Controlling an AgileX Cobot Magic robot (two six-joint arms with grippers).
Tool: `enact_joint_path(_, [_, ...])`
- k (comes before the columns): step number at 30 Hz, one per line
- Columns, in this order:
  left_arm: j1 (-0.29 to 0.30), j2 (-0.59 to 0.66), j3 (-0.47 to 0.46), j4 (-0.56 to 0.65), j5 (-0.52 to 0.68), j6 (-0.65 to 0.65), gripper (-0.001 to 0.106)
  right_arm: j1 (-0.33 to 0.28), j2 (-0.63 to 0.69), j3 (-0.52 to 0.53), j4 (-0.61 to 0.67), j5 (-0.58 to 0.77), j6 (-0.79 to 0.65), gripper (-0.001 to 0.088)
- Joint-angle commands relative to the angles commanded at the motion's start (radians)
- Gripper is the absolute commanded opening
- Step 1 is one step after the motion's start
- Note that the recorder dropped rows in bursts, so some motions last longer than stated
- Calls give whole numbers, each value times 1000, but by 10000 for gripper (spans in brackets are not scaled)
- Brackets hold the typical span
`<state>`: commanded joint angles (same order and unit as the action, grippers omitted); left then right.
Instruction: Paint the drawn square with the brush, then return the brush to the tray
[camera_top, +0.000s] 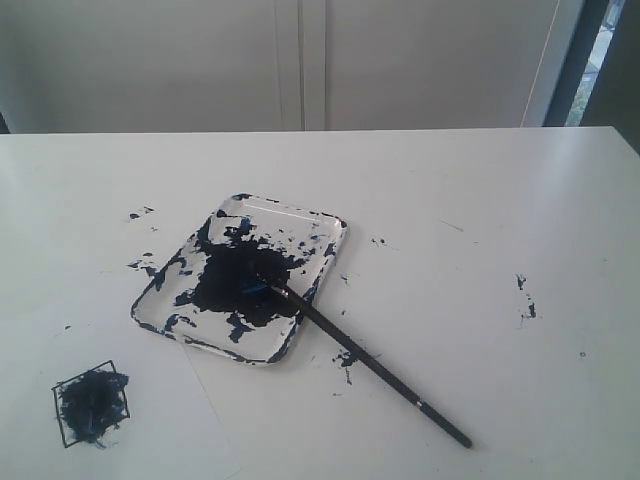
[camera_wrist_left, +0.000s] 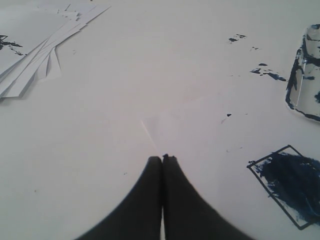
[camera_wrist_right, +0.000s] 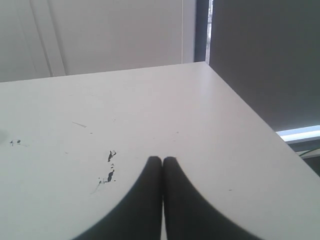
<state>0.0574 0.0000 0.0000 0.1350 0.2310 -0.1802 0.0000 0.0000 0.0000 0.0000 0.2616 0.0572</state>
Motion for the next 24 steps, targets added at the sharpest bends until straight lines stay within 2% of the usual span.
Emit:
enact_joint_path(17, [0, 0, 0, 0, 0, 0, 0, 0, 0, 0, 0, 2, 0, 0])
enact_joint_path(24, [0, 0, 0, 0, 0, 0, 0, 0, 0, 0, 0, 68, 0, 0])
